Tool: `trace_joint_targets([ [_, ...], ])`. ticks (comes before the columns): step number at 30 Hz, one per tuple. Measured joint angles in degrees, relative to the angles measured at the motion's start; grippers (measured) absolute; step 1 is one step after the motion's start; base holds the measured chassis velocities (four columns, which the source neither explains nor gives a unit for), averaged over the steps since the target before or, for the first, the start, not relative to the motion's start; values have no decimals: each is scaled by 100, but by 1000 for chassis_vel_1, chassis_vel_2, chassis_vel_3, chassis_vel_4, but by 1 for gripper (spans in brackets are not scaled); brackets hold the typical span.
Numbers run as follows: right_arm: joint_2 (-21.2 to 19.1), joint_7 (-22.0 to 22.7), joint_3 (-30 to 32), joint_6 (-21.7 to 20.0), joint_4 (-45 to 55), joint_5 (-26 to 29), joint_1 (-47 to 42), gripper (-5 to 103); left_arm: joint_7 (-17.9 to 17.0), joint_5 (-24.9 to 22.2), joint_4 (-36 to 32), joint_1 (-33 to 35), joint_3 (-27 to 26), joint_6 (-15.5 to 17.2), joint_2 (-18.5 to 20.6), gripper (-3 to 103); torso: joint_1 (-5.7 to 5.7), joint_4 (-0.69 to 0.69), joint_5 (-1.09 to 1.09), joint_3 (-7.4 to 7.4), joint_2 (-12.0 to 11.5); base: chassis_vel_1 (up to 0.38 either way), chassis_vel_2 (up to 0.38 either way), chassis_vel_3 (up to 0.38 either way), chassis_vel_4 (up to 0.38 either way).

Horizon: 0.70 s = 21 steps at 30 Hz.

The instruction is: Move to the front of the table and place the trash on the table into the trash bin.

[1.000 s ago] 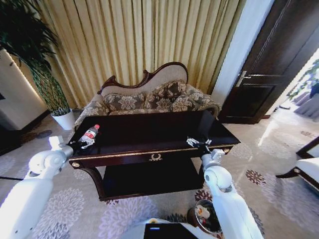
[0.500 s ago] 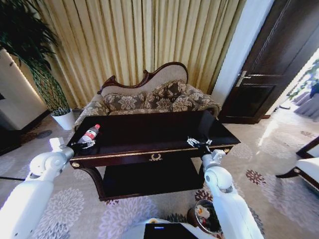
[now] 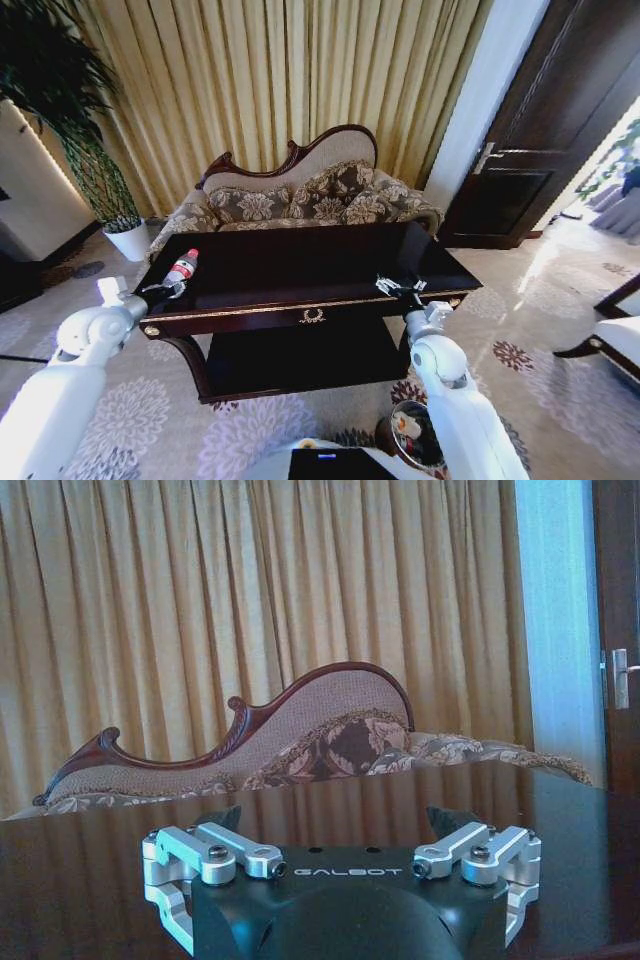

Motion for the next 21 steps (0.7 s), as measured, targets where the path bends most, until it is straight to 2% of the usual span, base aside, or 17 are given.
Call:
trace_joint_targets([
  [2,3,0,0,1,2,0,0,100,2,1,-30,7,-16,-42,-4,42,0,0,0,0,0,0,0,0,0],
  [3,7,0,0,2,5,0,0,100,12,14,-102,28,-41,-189,-12,42,0,0,1,0,0,0,0,0,0],
  [4,7,0,1,2,15,0,0,100,63,187,-160,55,-39,-430,-23,42,0,0,1,0,0,0,0,0,0],
  [6,-7,1,-13,3,51,8,6,100,353,1002,-165,84,74,-1216,-41,42,0,1,1,0,0,0,0,0,0],
  [7,-7,1,-13,3,51,8,6,100,353,1002,-165,84,74,-1216,-41,42,0,1,1,0,0,0,0,0,0],
  [8,-27,1,-53,-2,102,46,5,100,640,1703,-133,75,178,-1848,-54,42,0,0,1,0,0,0,0,0,0],
  [9,-63,0,-113,-2,158,144,-14,100,787,2011,-138,51,246,-2190,-57,42,0,2,-1,0,0,0,0,0,0],
  [10,-104,0,-161,-5,222,313,-47,100,850,2174,-165,17,299,-2383,-57,42,0,2,0,0,0,0,0,0,0],
  [11,-104,0,-161,-5,222,313,-47,100,850,2174,-165,17,299,-2383,-57,42,0,2,0,0,0,0,0,0,0],
  [13,-229,0,-239,-93,457,882,-147,100,1011,2460,-246,-123,449,-2809,-72,42,0,-1,0,0,0,0,0,0,0],
  [14,-229,0,-239,-93,457,882,-147,100,1011,2460,-246,-123,449,-2809,-72,42,0,-1,0,0,0,0,0,0,0],
  [17,-437,1,-247,-163,783,1568,-308,100,1392,2828,-257,-268,643,-3359,-110,42,0,-2,2,0,0,0,0,0,0],
  [18,-437,1,-247,-163,783,1568,-308,100,1392,2828,-257,-268,643,-3359,-110,42,0,-2,2,0,0,0,0,0,0],
  [21,-588,1,-238,-263,1240,2234,-443,100,1826,2854,-336,-228,750,-3735,-114,42,0,0,1,0,0,0,0,0,0],
])
